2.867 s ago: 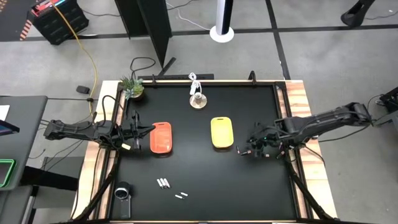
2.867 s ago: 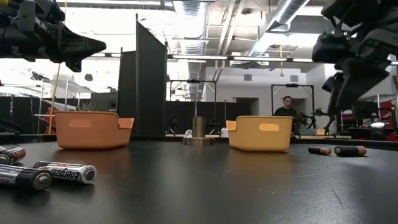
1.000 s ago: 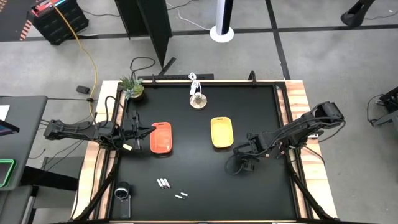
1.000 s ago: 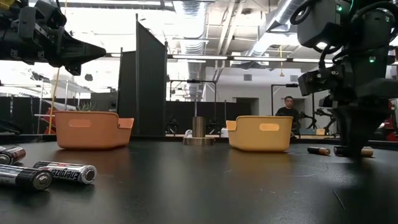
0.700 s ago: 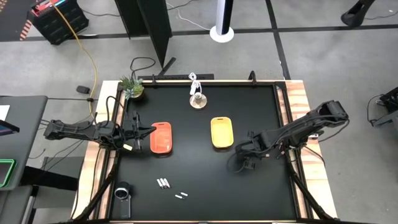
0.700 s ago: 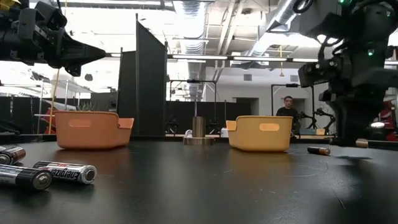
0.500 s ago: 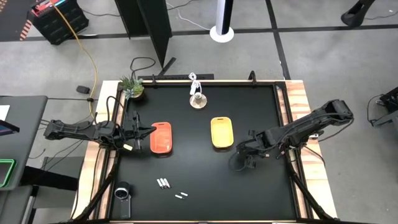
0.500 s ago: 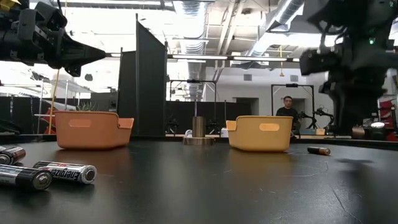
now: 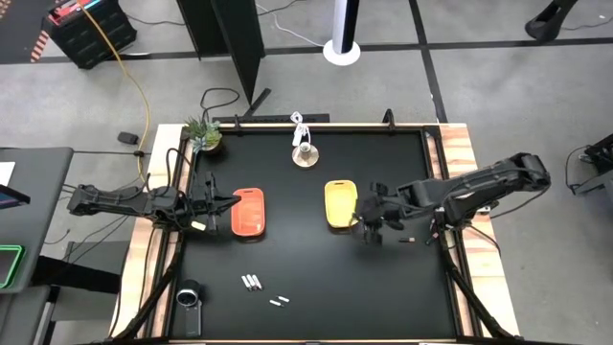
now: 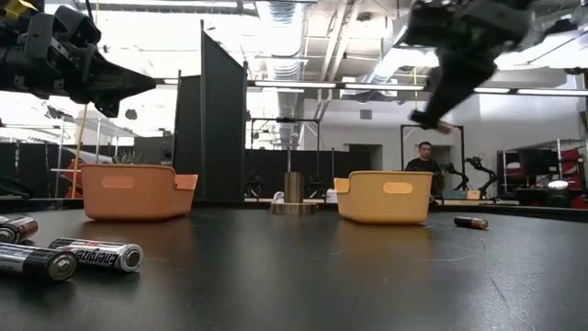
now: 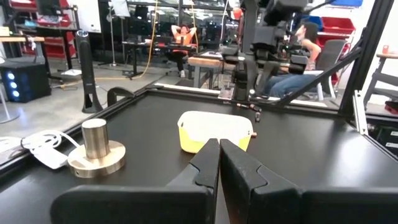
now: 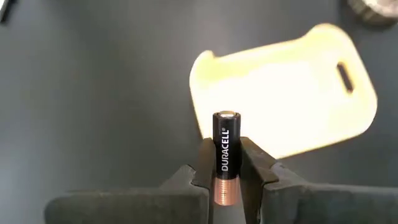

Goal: Sort batteries
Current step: Put the black battery into the yellow bin

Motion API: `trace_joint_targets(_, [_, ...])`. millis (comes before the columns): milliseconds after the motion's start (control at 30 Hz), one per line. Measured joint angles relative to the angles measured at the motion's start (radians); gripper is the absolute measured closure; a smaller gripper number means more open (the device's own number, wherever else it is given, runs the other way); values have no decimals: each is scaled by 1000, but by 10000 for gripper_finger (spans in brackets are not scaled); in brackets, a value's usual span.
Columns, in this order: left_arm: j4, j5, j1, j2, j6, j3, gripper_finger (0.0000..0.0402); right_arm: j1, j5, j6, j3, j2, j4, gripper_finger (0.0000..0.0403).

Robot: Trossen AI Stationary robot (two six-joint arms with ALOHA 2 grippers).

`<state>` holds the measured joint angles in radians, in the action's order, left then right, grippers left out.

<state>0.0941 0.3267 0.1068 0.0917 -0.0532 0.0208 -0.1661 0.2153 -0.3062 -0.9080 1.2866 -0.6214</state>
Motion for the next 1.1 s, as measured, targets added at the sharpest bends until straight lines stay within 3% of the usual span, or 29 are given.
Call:
trace_joint_targets(667, [-5, 0, 0, 0, 1, 0, 391, 203, -6, 300, -222, 413, 11, 347])
trace_joint_targets(1100, [-10, 0, 0, 0, -14, 0, 391, 269, -7, 405, -277, 537, -32, 347])
